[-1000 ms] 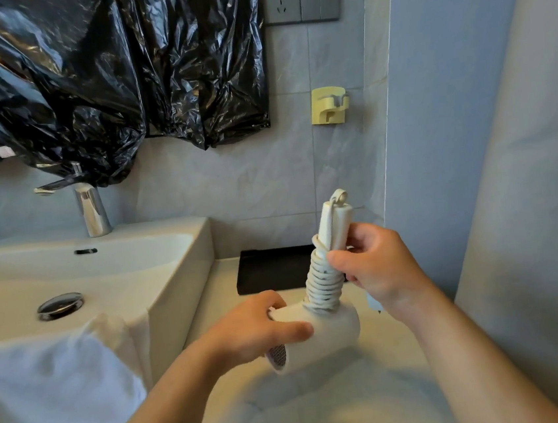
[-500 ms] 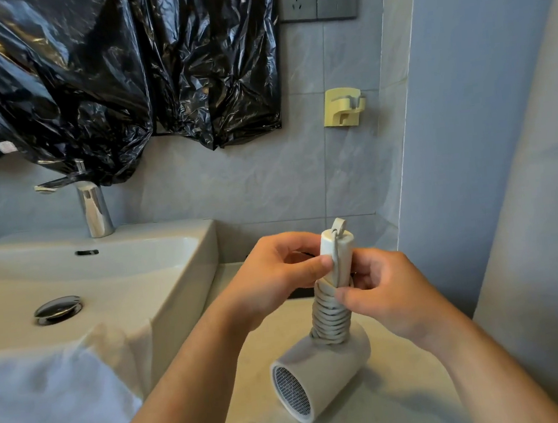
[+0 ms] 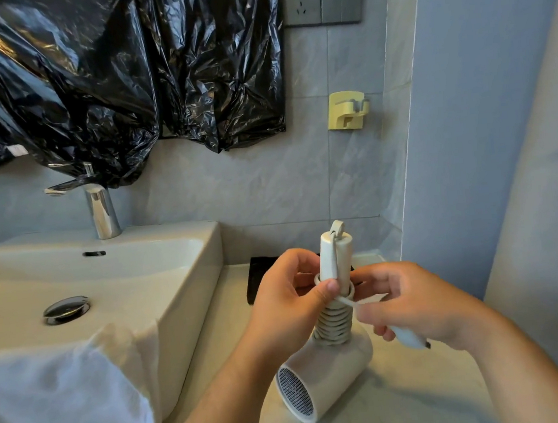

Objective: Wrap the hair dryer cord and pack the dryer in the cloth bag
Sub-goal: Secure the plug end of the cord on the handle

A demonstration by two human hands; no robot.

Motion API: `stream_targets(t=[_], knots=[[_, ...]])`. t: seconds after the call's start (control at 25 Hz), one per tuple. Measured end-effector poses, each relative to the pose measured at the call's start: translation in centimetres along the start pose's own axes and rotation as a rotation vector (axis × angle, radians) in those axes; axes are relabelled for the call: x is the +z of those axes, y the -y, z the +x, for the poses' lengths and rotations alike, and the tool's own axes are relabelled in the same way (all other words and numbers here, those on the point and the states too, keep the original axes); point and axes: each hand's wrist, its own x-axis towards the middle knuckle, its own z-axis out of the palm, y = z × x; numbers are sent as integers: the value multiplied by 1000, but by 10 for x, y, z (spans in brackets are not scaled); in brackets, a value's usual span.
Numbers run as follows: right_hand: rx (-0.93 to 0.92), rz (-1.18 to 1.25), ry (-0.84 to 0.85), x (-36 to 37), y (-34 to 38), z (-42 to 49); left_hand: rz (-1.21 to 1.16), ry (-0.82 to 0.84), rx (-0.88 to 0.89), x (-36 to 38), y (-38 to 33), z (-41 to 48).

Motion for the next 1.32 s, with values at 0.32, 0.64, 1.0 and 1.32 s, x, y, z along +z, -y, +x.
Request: stream_targets(t=[0.32, 0.64, 1.0, 1.32], knots=[[-102, 141, -196, -1, 2, 0, 212, -102, 194, 15, 2, -12], [-220, 243, -275, 12, 11, 0, 562, -57, 576, 19, 5, -20], [-289, 75, -500, 22, 20, 1, 393, -151, 470, 22, 16, -19], [-275, 130, -669, 19, 23, 2, 415, -249, 323, 23, 27, -20]])
